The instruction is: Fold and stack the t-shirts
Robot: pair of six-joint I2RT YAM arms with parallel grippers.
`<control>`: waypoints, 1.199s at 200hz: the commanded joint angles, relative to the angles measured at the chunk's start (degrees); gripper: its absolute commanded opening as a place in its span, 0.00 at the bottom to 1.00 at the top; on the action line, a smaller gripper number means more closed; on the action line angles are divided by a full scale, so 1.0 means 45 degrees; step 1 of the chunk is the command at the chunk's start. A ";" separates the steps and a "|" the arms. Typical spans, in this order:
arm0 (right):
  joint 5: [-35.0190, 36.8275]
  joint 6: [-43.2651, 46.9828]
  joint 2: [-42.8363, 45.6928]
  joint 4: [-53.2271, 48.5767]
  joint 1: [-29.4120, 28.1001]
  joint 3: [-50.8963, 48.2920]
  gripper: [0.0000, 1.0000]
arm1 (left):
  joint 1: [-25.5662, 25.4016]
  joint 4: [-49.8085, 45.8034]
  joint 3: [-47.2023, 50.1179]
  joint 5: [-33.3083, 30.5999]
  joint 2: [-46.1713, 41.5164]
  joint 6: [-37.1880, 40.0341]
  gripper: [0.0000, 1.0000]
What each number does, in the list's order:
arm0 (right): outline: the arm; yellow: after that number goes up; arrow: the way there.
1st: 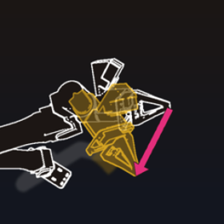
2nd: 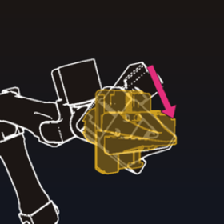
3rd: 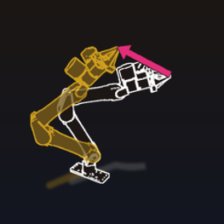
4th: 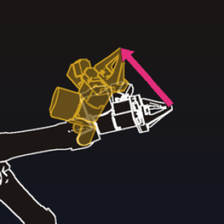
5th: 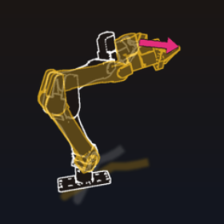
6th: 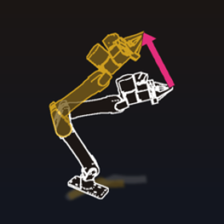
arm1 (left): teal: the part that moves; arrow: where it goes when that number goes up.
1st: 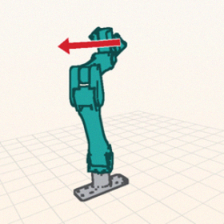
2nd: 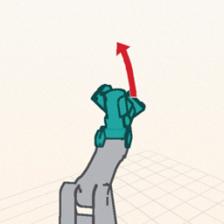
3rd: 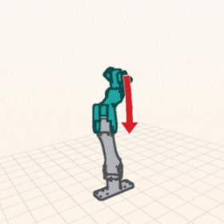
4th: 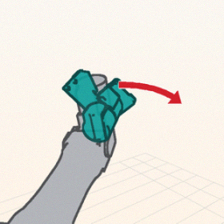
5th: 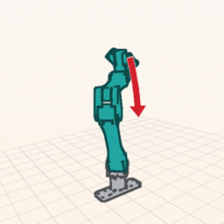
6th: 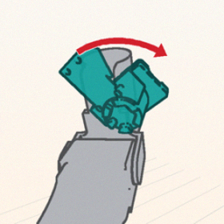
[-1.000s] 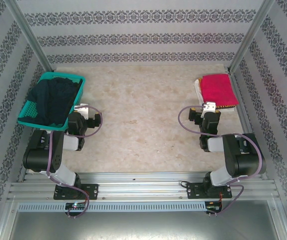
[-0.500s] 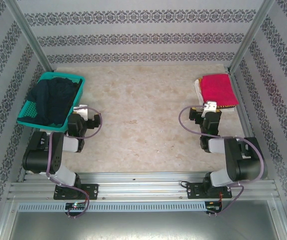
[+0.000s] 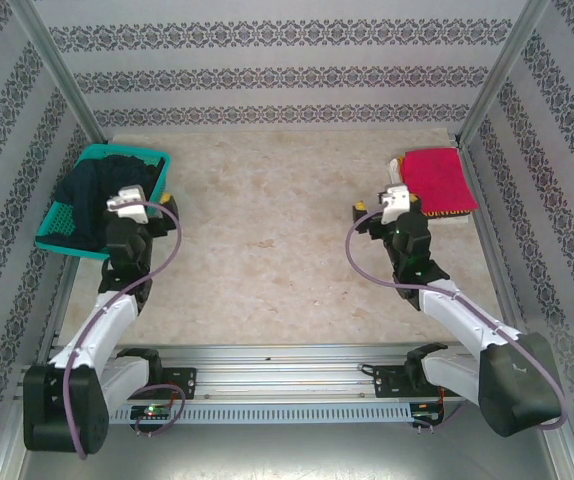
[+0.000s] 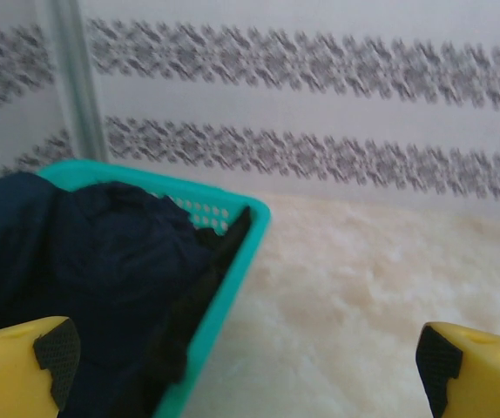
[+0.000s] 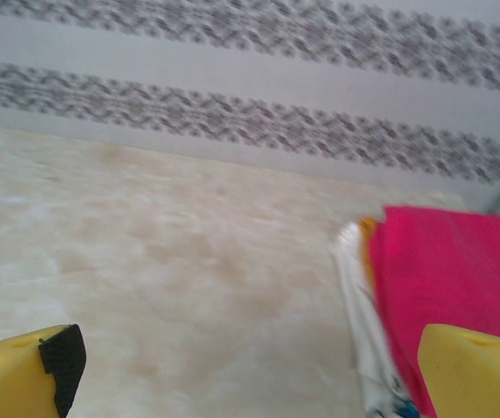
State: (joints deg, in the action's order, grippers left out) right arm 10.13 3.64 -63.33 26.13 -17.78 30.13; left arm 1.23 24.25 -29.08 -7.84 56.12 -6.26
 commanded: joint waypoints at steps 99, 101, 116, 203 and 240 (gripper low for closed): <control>-0.1075 0.0423 -0.5046 -0.1731 -0.5840 0.6090 0.98 | 0.4408 -1.0924 -0.8126 0.0221 0.5981 -0.6824 1.00; -0.1108 0.0383 -0.5125 -0.1712 -0.5874 0.6159 0.98 | 0.4436 -1.0933 -0.8195 0.0297 0.6127 -0.6829 1.00; -0.1266 0.0297 -0.5716 -0.1705 -0.6144 0.6625 0.98 | 0.4564 -1.0870 -0.8617 0.0850 0.7145 -0.6821 1.00; -0.1914 0.0324 -0.7156 -0.2256 -0.6779 0.7714 0.98 | 0.4526 -1.2328 -1.3134 0.2218 1.2490 -0.6903 0.89; -0.1745 0.0124 -0.7196 -0.2311 -0.6896 0.7553 0.98 | 0.4377 -1.2602 -1.4747 0.2296 1.3456 -0.6968 0.88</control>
State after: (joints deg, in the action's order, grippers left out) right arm 3.05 5.82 -95.11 16.05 -47.97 63.18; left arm 21.43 -29.06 -90.59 1.72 115.15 -36.73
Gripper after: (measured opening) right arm 0.982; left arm 0.883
